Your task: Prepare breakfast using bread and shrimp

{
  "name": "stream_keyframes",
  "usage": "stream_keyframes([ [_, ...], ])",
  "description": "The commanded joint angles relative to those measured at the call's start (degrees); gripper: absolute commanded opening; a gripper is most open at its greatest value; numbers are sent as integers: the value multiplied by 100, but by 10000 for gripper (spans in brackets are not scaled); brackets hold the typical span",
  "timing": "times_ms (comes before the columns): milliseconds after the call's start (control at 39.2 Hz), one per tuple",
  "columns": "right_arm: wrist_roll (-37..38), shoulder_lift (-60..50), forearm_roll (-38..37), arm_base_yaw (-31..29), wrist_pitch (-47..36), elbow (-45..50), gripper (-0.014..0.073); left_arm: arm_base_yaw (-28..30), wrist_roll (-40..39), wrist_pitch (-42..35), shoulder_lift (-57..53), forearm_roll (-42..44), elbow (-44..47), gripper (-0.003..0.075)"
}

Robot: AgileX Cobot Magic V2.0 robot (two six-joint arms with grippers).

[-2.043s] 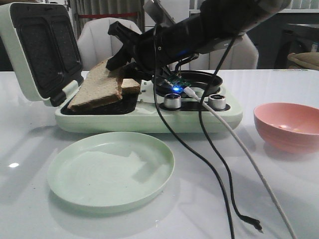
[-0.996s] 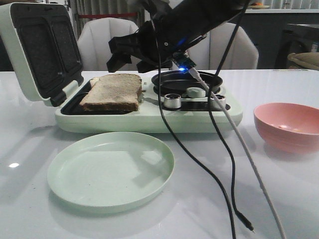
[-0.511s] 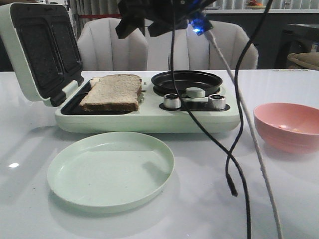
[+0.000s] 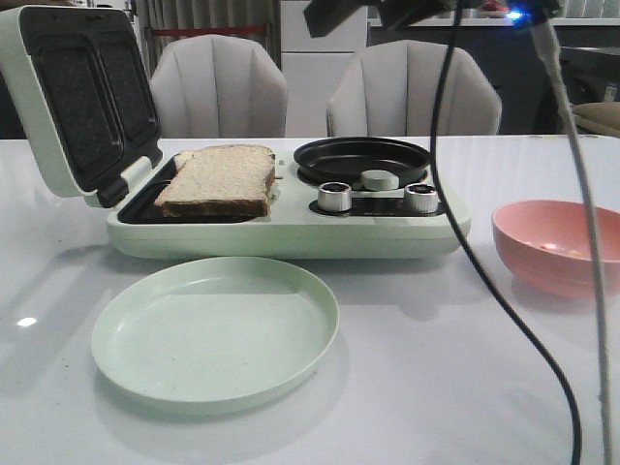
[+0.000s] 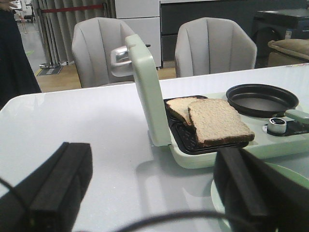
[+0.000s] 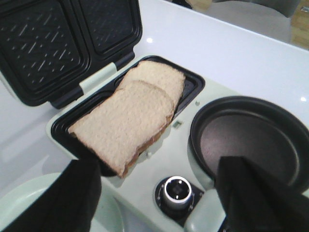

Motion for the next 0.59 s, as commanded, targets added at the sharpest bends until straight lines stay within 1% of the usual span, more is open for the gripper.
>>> stream_keyframes([
  [0,-23,-651,-4,2,-308,331,595,5,-19,-481,78,-56,-145,564],
  [255,-23,-2074,248,-4,-992,1604,595,5,-19,-481,78,-56,-145,564],
  [562,-23,-3921,456,-4,-1420,2970,595,5,-19,-483,78,-56,-145,564],
])
